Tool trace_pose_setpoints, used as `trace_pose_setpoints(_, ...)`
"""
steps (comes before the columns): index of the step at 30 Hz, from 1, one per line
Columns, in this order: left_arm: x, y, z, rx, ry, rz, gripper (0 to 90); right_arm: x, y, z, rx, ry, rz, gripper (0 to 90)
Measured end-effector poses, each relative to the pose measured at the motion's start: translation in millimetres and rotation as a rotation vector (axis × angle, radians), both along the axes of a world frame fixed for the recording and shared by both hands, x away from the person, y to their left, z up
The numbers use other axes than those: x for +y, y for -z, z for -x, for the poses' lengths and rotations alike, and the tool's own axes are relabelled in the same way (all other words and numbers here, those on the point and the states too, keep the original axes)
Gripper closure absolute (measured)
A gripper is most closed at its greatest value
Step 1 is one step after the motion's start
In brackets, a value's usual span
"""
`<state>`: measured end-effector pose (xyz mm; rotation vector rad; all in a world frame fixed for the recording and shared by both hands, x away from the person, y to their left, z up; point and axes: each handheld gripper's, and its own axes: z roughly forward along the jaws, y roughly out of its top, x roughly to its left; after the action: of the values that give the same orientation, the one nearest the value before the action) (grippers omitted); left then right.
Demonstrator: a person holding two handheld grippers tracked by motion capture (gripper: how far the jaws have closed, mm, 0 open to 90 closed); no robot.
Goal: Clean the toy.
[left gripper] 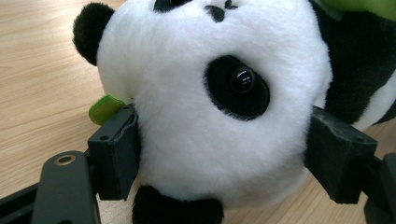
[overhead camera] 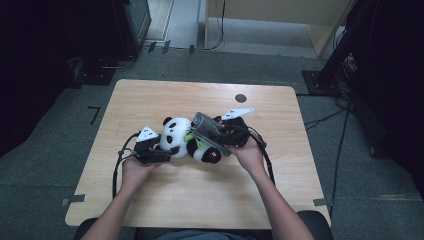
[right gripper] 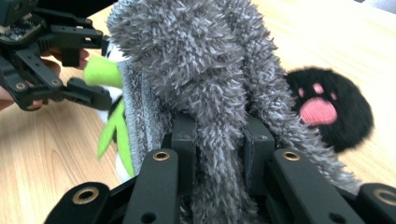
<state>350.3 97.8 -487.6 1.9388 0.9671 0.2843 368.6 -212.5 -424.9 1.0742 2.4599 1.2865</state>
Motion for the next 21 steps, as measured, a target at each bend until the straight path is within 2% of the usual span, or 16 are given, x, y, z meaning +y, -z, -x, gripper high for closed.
trace_pose_setpoints(8,0.5,0.5,-0.6,0.000,0.002,0.007,19.9,-14.7,9.9,8.4,0.019,0.024,0.001,72.4)
trace_pose_setpoints(21,1.7,2.5,-2.3,-0.002,0.018,0.028,12.4,-32.0,29.7,14.8,0.075,0.064,0.015,72.4)
